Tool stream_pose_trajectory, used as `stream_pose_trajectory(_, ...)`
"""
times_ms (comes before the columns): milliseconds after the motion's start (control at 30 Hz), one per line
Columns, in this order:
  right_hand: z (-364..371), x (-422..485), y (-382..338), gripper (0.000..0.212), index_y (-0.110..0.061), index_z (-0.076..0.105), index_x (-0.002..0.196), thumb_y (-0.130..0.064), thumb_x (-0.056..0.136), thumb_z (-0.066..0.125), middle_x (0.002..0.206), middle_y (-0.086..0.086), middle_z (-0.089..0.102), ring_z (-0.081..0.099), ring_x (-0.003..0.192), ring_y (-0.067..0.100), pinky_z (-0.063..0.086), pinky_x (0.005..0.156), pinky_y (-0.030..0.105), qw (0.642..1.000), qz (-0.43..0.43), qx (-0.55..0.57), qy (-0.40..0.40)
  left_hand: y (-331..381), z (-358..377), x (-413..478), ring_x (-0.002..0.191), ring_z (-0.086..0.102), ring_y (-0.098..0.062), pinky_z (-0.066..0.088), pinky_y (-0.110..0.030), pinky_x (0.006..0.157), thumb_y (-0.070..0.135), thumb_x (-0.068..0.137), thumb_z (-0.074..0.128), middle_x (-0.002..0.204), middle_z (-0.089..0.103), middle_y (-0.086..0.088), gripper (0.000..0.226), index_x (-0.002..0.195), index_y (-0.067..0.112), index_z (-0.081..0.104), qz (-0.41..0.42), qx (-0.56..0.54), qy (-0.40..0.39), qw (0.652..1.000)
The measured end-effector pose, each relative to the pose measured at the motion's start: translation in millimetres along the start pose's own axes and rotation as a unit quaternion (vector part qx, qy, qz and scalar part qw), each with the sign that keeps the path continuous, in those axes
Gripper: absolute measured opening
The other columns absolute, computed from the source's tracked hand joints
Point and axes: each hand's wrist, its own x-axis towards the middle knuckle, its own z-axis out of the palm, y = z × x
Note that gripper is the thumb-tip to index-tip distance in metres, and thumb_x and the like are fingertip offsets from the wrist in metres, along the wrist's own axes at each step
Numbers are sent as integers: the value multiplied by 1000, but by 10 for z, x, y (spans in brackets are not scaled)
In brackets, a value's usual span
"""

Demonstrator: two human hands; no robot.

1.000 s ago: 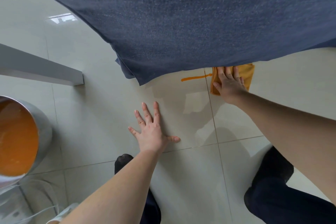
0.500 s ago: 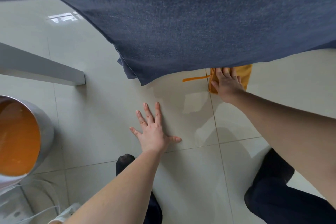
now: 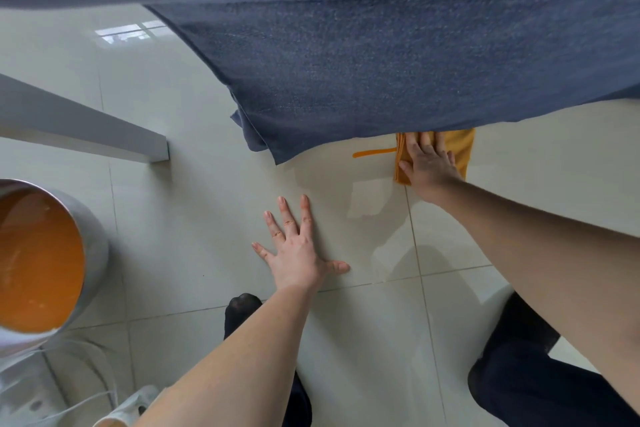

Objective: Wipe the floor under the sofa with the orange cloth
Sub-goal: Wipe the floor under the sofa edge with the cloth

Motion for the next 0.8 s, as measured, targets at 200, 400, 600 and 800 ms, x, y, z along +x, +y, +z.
stream_pose_trajectory(200, 218, -231, 58, 74, -38, -28, 157, -48, 109, 28, 168, -6, -31, -23, 156, 31, 2, 127, 57, 999, -16, -35, -28, -14, 14, 6, 155, -36, -38, 5, -81, 118, 83, 53, 83, 165, -47, 1, 164, 154, 43, -40, 3, -9, 3, 1000)
stream_pose_trajectory(400, 15, 19, -46, 75, -39, -26, 158, -46, 109, 30, 169, -7, -29, -22, 156, 30, 4, 126, 60, 1000, -6, -7, -8, -25, 8, 1, 156, -34, -38, 4, -81, 117, 84, 53, 83, 165, -46, 0, 163, 156, 43, -37, 8, -9, 4, 1000)
stream_pose_trajectory(600, 248, -236, -90, 72, -35, -28, 158, -46, 109, 24, 168, -4, -30, -21, 156, 32, 2, 127, 56, 999, -15, -46, -17, -37, 8, 6, 155, -36, -38, 2, -81, 118, 83, 54, 83, 166, -45, 0, 163, 155, 43, -39, 9, -17, 4, 1000)
stream_pose_trajectory(800, 51, -7, -148, 71, -37, -27, 158, -46, 110, 26, 169, -5, -29, -22, 156, 30, 3, 127, 57, 999, -9, -29, -13, -58, 16, 8, 155, -36, -38, 3, -81, 117, 85, 53, 81, 164, -47, 0, 163, 155, 42, -39, 12, -12, 5, 1000)
